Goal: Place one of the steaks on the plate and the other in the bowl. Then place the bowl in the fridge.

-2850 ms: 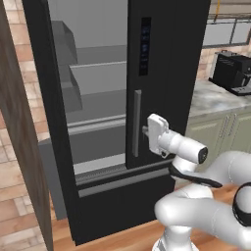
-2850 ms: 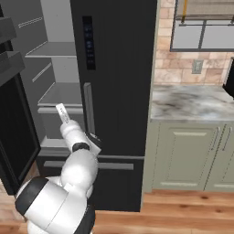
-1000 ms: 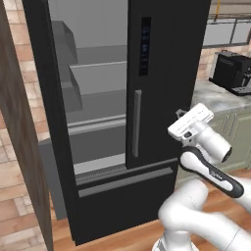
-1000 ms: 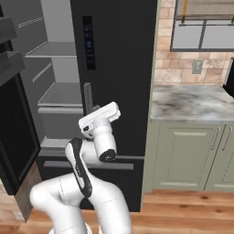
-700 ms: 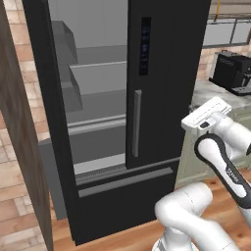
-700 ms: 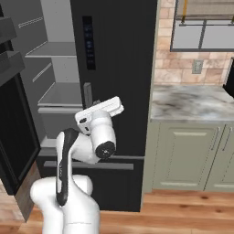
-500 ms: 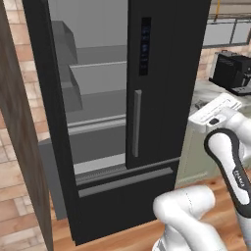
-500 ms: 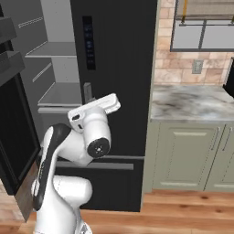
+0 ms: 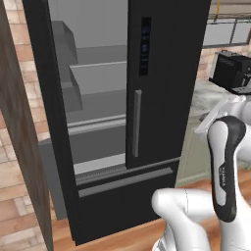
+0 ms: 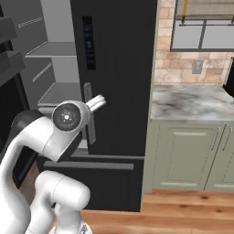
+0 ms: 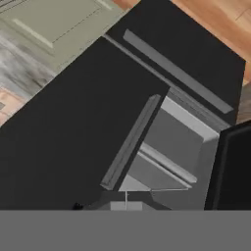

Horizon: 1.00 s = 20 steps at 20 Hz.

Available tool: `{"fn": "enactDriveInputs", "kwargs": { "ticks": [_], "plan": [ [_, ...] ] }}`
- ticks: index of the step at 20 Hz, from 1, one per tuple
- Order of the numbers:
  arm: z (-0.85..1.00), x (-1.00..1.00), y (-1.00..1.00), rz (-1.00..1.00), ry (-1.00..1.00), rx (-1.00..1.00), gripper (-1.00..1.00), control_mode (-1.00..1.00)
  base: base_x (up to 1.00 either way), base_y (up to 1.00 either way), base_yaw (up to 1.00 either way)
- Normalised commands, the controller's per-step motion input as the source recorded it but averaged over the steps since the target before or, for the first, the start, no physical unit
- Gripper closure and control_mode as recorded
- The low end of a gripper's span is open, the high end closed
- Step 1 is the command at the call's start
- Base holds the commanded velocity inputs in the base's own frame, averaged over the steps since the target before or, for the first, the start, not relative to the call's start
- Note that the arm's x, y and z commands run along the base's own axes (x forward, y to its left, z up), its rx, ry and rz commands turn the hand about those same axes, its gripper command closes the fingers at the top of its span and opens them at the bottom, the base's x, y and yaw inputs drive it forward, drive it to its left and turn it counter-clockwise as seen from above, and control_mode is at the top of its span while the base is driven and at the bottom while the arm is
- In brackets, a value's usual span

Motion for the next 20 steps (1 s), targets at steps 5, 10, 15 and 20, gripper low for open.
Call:
{"fn": "enactDriveInputs", "kwargs": {
  "ticks": [5,10,15,20],
  "plan": [
    [-0.06,0.16,0.03,0.0,0.21,-0.32,1.0,-1.0,0.0,0.0,0.0],
    [-0.71,0.22,0.0,0.11,0.06,-0.41,1.0,-1.0,0.0,0.0,0.0],
    [-0.66,0.41,0.01,0.37,0.0,-0.43,1.0,-1.0,0.0,0.0,0.0],
    [-0.06,0.46,0.04,0.51,0.21,-0.39,1.0,-1.0,0.0,0.0,0.0]
  ]
}}
